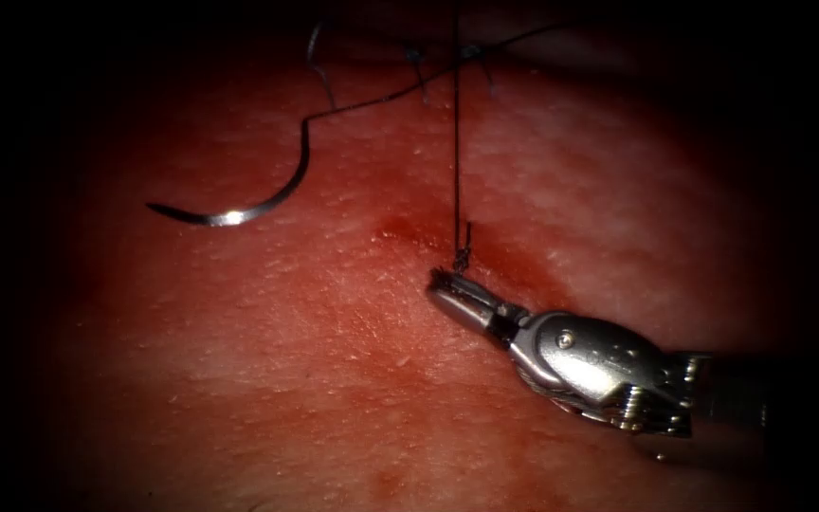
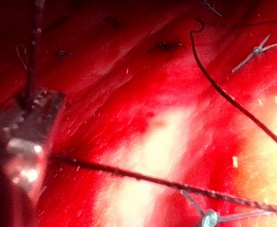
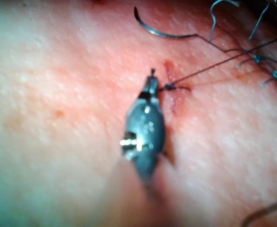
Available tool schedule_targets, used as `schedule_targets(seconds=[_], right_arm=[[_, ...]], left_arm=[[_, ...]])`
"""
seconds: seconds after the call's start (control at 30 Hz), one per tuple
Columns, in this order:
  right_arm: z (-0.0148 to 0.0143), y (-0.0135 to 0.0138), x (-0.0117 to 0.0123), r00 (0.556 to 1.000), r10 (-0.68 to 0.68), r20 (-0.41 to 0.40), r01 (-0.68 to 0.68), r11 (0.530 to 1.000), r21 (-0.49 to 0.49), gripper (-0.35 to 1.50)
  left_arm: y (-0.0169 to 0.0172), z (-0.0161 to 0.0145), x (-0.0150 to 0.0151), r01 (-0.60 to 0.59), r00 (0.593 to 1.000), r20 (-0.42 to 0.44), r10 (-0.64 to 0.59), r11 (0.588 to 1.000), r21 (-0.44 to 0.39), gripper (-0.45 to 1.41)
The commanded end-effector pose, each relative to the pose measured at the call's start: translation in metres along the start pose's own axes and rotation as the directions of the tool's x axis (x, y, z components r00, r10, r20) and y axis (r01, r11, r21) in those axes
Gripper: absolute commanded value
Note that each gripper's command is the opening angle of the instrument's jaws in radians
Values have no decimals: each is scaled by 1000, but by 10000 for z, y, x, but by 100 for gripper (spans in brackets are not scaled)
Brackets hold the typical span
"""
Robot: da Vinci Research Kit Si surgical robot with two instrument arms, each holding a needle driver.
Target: Wound Closure
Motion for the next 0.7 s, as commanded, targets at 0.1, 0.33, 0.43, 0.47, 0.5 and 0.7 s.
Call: schedule_targets(seconds=[0.1,0.33,0.43,0.47,0.5,0.7], right_arm=[[3,-12,-2,1000,1,16,-1,1000,11,-35],[5,-21,1,999,3,41,-4,1000,18,-35],[6,-20,3,999,5,54,-5,1000,16,-35],[6,-19,4,999,6,54,-7,1000,15,-35],[7,-17,7,999,9,53,-9,1000,7,-35],[5,-2,38,997,66,46,-59,988,-141,79]], left_arm=[[-6,12,1,0,1000,-1,0,1000,6,-45],[-11,12,-1,-14,1000,-1,14,1000,7,-45],[-9,12,-2,-15,1000,-1,15,1000,7,-45],[-9,11,-3,-16,1000,-1,16,1000,7,-45],[-8,11,-3,-16,1000,-1,16,1000,7,-45],[8,-4,6,-15,1000,-10,15,1000,-13,-45]])
